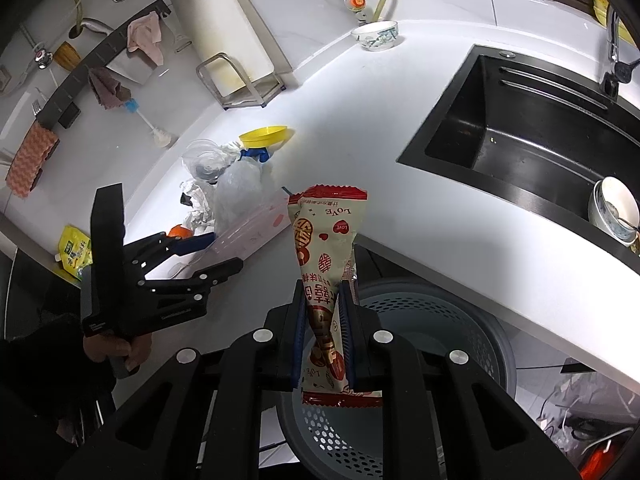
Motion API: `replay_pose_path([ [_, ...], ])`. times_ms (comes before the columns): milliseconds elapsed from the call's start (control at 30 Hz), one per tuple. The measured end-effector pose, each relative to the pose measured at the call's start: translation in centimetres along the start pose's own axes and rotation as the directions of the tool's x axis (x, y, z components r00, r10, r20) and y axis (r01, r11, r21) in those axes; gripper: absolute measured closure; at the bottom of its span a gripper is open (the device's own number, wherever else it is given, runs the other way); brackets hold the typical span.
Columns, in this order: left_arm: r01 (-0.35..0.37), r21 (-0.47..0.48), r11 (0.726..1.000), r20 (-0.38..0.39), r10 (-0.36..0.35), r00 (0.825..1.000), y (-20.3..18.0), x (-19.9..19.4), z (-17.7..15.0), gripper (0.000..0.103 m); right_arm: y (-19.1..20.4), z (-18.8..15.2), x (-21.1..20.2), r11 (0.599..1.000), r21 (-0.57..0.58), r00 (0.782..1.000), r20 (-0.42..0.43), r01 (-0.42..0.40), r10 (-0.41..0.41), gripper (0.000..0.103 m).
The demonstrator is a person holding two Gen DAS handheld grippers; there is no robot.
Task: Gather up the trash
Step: 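Lift the snack wrapper with the right gripper while the left gripper reaches the pink plastic sleeve, then grasp the pink plastic sleeve with the left gripper and lift it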
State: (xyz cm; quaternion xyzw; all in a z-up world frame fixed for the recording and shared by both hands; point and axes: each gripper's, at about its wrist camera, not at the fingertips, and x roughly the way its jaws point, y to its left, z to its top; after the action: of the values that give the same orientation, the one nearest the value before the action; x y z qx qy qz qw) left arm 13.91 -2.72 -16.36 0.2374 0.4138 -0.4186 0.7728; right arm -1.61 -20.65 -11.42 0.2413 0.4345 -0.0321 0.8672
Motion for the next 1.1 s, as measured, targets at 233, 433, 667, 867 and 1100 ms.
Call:
replay_pose_path([
  [233, 0.016, -0.069, 0.998, 0.056, -0.012, 0.998, 0.2, -2.6, -0.3, 0.048, 1.0, 0.1, -0.6, 0.999, -0.044, 1.000, 0.006, -0.024, 0.024, 0.087],
  [433, -0.002, -0.104, 0.995, 0.076, 0.010, 0.997, 0.8, -3.8, -1.2, 0.048, 1.9, 0.0, -1.0, 0.996, -0.077, 0.999, 0.000, -0.039, 0.039, 0.087],
  [667, -0.014, -0.140, 0.990, 0.035, 0.019, 0.999, 1.4, -3.3, -4.0, 0.047, 2.1, -0.1, -1.4, 0.995, -0.085, 0.999, 0.001, -0.050, 0.050, 0.087],
  [867, -0.032, -0.147, 0.989, 0.016, 0.034, 0.999, 1.4, -3.2, -5.9, 0.043, 2.6, -0.4, -1.0, 0.994, -0.097, 0.998, -0.018, -0.059, 0.057, 0.087],
  [1100, -0.057, -0.157, 0.986, 0.004, 0.058, 0.998, 1.3, -3.3, -7.3, 0.035, 3.4, -0.6, -0.3, 0.991, -0.112, 0.997, -0.039, -0.073, 0.069, 0.087],
])
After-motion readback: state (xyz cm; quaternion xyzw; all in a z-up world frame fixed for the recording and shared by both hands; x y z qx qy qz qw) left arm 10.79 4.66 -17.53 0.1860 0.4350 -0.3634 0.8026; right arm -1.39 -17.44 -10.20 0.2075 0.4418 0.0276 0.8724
